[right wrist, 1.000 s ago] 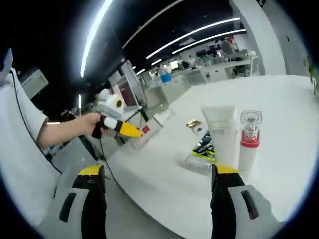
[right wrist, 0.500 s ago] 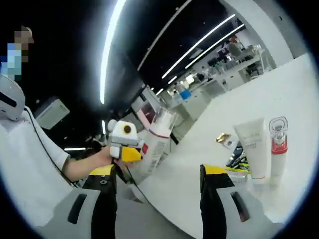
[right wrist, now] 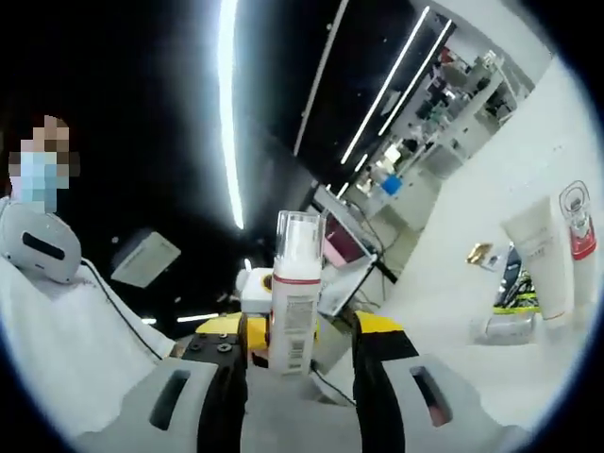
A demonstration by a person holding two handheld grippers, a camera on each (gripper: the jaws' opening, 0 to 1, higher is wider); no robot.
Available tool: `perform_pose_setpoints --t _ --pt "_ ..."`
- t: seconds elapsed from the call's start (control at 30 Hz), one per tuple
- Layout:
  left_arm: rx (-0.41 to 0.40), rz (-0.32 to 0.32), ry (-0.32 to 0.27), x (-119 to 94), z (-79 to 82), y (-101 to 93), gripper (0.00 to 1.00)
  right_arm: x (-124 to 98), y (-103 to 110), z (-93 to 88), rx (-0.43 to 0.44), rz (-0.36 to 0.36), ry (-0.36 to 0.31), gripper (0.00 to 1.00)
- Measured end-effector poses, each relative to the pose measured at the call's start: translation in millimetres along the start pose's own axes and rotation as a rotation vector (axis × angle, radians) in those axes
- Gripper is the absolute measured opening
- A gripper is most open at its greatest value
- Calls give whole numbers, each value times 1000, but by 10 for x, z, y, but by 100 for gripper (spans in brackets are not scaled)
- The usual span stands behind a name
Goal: Arrange the skincare products in the storage area until every visible bottle or jar stands upright without overlapping.
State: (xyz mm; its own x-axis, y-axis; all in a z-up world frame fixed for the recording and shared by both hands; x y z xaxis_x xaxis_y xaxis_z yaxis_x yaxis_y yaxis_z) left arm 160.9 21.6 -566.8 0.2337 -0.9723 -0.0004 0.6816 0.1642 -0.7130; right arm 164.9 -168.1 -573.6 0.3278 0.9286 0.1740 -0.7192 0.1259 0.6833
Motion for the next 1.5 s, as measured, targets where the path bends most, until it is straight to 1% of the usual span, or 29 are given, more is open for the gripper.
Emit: perform_pose_setpoints --t 0.13,0.27,0.3,0.33,0.37,0.4,0.5,0.57,0.63,0.67,0.77,0.83,0.87,0.9,0.93,0.97,1.0,1.03,1.1,1.2,1.37,1.43,1.5 --pt "-8 -15 -7 39 -54 -72 23 18 47 -13 0 21 -2 33" --pt "-20 -25 -16 65 -98 -100 23 1 91 -37 11 41 -9 25" --pt "-26 -24 -15 75 -112 -106 22 -10 96 -51 -11 41 -3 22" --pt "-30 -23 -7 76 -128 -109 22 -16 99 -57 -18 33 0 22" --pt "-32 -21 -4 81 -143 -104 22 -33 100 -67 -55 27 10 22" --pt "-34 -22 -4 80 -155 -100 22 -41 107 -74 -64 21 15 22" --pt "-51 -43 -3 103 -189 -103 22 -76 141 -87 -62 17 10 21" --pt "-53 -63 13 130 -204 -95 22 -107 151 -100 -61 6 13 21" --pt "-56 -70 17 161 -207 -84 22 -149 136 -110 -38 -10 4 20" --pt "-52 -74 28 185 -213 -77 22 -163 130 -113 -28 -17 7 20" --pt "-25 -76 56 227 -206 -73 23 -198 129 -114 -21 -32 13 19" --pt "40 -78 82 239 -189 -88 21 -209 129 -105 -41 -33 18 19" --pt "65 -52 117 233 -193 -98 20 -213 116 -89 -70 -40 16 19" --pt "98 -26 136 232 -188 -86 23 -213 113 -77 -84 -38 15 19" --pt "137 -5 175 220 -195 -86 27 -212 104 -55 -100 -33 19 19" --pt "161 4 193 213 -197 -87 32 -223 81 -38 -120 -40 22 19" --pt "176 18 206 197 -197 -86 36 -224 48 -18 -155 -55 42 19" --pt "189 23 221 181 -194 -90 37 -223 39 -11 -165 -57 47 19" --pt "195 25 210 136 -153 -112 36 -206 17 10 -220 -57 90 19" --pt "225 40 183 58 -27 -129 36 -159 21 13 -308 -47 163 19" --pt "277 50 177 26 151 -171 36 -91 8 -41 -400 -25 265 19" --pt "294 47 178 41 210 -173 35 -70 6 -68 -426 -11 288 19" --pt "311 54 195 66 239 -157 35 -58 3 -92 -448 -3 311 19"
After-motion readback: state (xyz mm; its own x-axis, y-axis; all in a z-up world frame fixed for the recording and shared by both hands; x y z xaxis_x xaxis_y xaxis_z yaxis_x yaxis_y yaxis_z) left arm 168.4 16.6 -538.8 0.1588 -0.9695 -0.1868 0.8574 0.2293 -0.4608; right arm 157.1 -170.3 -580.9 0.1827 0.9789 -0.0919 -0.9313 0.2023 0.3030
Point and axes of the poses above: the point that each gripper's makers call its tool centre point, and the gripper's own axes: x roughly forward along the fingers, y roughly to its left, z roughly out of its top, the point moved 10 cm from there along -x, roughly backward along the fingers, and after that the axes turned 1 degree about -z, right-handed, at the moved point
